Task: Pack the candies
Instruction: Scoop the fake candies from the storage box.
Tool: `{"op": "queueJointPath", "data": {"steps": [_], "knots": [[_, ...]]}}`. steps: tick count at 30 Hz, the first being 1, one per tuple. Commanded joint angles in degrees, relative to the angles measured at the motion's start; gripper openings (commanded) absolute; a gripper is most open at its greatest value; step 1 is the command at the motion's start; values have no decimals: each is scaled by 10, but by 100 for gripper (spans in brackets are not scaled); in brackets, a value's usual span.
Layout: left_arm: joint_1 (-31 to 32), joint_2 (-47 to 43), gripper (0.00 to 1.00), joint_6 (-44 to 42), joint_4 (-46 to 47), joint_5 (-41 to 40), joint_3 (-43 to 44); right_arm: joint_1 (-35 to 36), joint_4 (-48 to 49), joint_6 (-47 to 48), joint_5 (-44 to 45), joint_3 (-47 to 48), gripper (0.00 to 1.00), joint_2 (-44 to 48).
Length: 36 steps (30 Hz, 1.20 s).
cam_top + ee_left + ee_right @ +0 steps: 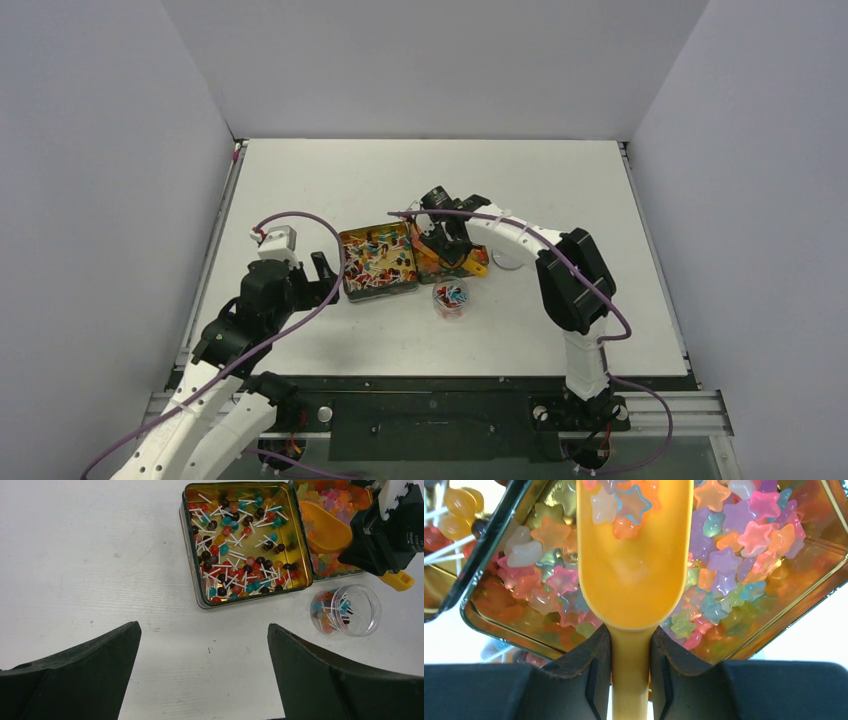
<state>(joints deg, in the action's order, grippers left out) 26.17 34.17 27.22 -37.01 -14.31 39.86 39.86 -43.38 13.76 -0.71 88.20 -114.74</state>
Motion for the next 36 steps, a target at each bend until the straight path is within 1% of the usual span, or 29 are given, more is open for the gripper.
{"op": "queueJointPath", "data": {"steps": [1, 5, 13, 24, 36], "knots": [[1, -2, 96, -5, 26, -2, 0, 1, 94, -42, -79, -29, 0, 14], [1, -3, 96, -6, 28, 2, -1, -3, 143, -68, -70, -52, 0, 33], [1, 4, 96, -7, 30, 8, -1, -4, 207, -103, -54, -78, 0, 52], [1, 8, 96, -12, 37, 29, -3, -5, 278, -116, -22, -131, 0, 84], [1, 10, 96, -15, 38, 29, -3, -10, 346, -112, -3, -217, 0, 154]]}}
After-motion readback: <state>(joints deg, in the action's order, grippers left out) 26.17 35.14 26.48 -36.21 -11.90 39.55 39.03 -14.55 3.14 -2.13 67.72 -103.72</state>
